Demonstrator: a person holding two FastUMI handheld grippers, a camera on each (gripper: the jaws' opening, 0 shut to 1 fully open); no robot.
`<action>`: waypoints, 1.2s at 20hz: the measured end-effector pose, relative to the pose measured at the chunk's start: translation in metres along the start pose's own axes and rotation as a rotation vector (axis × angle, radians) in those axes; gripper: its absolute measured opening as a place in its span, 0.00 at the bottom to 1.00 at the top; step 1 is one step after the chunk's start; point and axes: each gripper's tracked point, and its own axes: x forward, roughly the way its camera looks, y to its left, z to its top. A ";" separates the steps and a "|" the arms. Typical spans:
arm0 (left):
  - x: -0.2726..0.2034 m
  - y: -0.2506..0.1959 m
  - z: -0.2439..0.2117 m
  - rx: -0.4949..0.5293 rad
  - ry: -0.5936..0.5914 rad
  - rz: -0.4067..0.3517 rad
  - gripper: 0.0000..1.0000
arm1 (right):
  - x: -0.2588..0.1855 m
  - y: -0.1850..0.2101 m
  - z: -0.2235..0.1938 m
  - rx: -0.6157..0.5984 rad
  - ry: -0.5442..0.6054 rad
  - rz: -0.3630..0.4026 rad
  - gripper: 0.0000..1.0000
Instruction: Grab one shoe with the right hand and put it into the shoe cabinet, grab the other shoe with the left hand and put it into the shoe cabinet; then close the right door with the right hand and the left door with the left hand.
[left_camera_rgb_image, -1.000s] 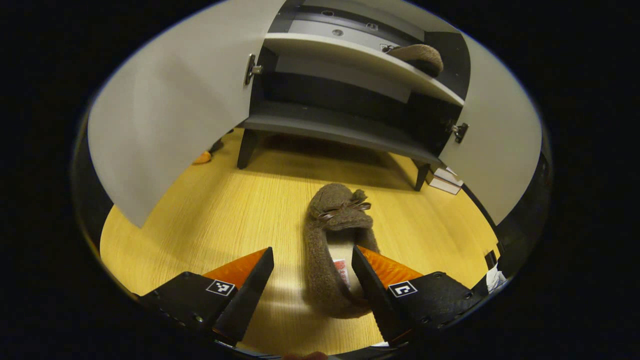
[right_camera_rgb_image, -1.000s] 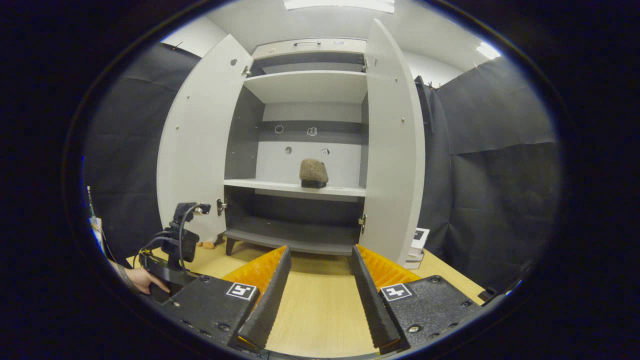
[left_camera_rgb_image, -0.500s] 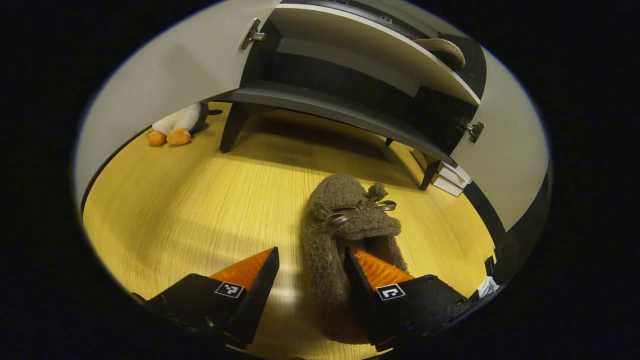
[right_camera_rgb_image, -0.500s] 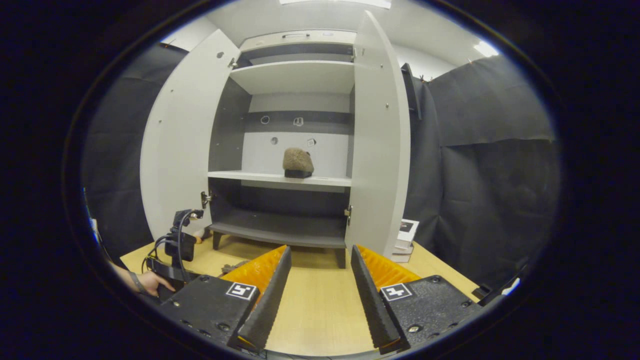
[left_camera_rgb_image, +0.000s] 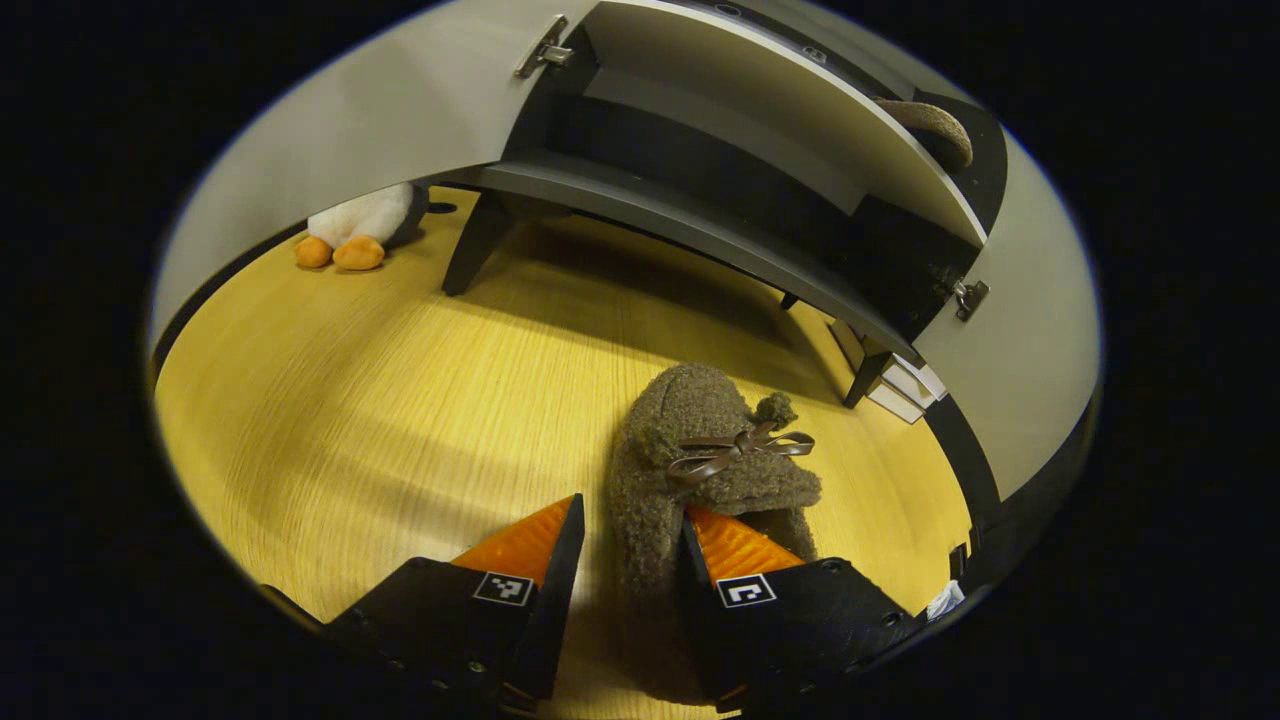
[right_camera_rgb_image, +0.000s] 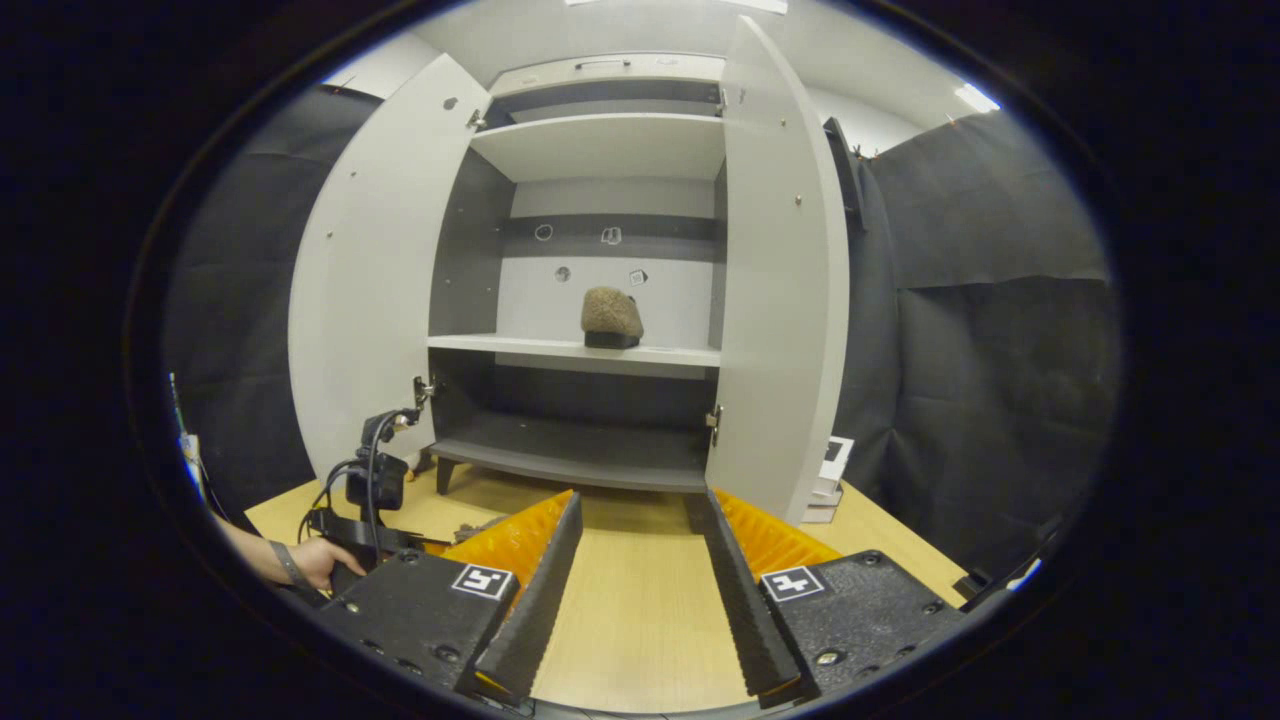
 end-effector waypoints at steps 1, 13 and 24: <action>0.003 0.001 0.001 0.004 -0.025 0.022 0.39 | -0.001 -0.001 0.000 0.003 0.000 0.000 0.76; -0.104 -0.038 0.049 -0.018 -0.243 0.079 0.02 | -0.005 -0.002 0.001 0.013 -0.012 0.009 0.79; -0.166 -0.155 0.331 0.056 -0.686 0.003 0.02 | -0.014 0.005 0.011 0.009 -0.056 0.047 0.79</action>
